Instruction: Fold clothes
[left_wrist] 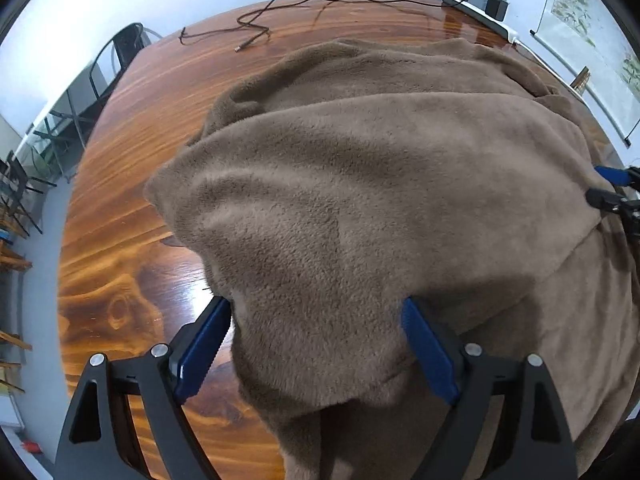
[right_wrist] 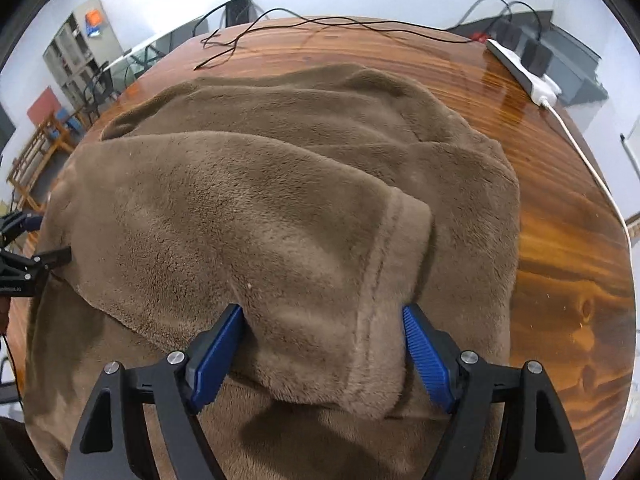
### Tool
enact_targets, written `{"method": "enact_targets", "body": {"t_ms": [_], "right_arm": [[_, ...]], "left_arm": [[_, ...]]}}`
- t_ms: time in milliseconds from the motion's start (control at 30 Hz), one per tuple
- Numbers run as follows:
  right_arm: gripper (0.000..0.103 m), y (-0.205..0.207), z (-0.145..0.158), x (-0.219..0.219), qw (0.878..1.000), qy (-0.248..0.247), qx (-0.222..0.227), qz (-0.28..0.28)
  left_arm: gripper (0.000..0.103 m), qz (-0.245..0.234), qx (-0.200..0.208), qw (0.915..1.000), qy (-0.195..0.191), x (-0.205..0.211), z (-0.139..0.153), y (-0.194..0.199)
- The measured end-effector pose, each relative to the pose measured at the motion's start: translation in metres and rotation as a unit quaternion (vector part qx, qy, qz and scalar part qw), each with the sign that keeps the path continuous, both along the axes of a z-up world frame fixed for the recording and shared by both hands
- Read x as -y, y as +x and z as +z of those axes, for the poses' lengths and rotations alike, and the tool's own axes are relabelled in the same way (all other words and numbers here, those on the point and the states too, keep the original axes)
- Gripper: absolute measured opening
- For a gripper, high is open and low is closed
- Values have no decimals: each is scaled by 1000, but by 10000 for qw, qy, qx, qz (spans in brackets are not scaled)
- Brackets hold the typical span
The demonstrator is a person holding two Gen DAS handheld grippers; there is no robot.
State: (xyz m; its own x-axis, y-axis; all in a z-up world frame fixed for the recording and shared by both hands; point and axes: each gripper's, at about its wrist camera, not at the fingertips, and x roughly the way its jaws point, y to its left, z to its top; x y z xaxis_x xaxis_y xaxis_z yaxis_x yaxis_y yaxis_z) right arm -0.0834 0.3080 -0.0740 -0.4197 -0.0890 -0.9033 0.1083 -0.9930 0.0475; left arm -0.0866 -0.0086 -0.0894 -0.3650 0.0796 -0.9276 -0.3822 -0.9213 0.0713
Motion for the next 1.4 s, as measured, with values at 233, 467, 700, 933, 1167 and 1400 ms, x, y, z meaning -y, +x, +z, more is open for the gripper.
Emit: {"method": "enact_targets", "body": {"t_ms": [233,467,700,933,1167,1400], "right_arm": [[81,61,24,13,9995,-87,-122,279],[81,98,-8,34,9973,73,431,582],[103,108,-21,49,9967,436,417,548],[103,114,-20,48,9978,418,317,409],[103,120,-17,46,9985,396,173,344],[103,164,24,33,9961,512,-692,175]], "left_arm": [[90,-212,9,9997,102,0,9,33],[90,-126,33,9996,-242,-5,-5,51],[90,92,82,9997,-196,2,-1,72],[90,21,-207,9997,-146,5,23,117],[90,60,-372,9993,-67,8,42,168],[90,73,-387,9992,-66,9,41,210]]}}
